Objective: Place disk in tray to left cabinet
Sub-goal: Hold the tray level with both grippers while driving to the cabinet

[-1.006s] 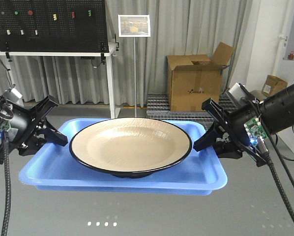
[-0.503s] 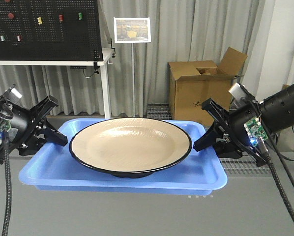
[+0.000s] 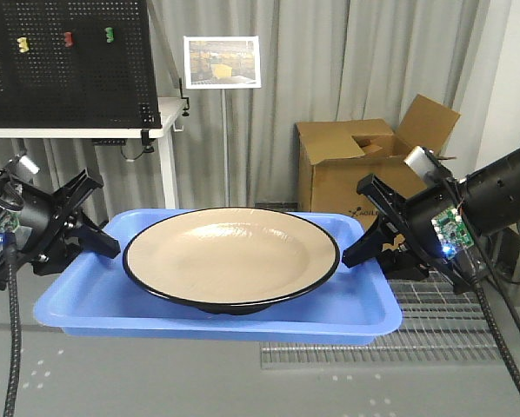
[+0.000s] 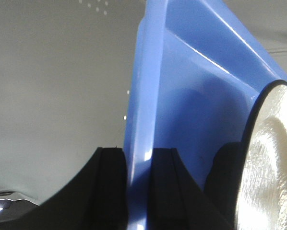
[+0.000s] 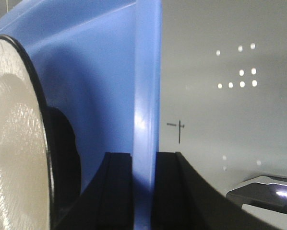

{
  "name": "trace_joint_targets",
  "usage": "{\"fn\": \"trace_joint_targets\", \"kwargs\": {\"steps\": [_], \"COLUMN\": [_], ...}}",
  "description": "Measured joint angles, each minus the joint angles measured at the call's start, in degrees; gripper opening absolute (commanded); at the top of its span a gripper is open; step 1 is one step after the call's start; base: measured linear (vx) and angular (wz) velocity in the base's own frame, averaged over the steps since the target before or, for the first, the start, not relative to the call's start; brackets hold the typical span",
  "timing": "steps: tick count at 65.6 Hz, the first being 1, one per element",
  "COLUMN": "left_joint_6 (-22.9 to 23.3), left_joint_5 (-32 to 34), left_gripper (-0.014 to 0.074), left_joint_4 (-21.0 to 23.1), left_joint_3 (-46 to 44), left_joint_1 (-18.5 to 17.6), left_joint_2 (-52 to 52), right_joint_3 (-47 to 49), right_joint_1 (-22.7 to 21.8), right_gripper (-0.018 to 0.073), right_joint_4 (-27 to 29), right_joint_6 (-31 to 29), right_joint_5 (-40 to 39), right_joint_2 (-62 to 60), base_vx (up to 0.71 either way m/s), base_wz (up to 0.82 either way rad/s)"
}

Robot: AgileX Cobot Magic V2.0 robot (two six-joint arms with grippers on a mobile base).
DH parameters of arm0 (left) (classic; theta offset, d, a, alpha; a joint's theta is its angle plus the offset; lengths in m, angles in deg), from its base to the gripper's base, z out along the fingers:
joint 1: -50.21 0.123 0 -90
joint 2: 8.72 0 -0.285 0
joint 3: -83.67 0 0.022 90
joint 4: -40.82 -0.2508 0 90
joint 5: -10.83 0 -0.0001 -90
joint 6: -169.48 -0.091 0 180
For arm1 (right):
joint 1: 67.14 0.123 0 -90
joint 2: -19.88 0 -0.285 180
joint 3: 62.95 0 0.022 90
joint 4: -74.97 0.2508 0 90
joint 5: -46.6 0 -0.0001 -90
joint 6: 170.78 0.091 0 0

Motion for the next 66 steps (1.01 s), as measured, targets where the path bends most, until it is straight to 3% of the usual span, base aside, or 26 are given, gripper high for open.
{"fn": "trace_joint_targets", "kwargs": {"steps": [66], "left_joint_6": [0.0], "left_joint_5": [0.1], "left_gripper": [-0.0001], "left_joint_4": [0.0], "left_joint_3": [0.0], "left_joint_1": [0.0], "left_joint_2": [0.0], "right_joint_3": [0.0], "right_joint_1": [0.0], "right_gripper": [-0.0005], "right_joint_4": [0.1], "right_joint_6": [0.0], "right_joint_5": [0.0], "right_joint_2": [0.0], "base_vx": [0.49], "base_wz": [-0.07]}}
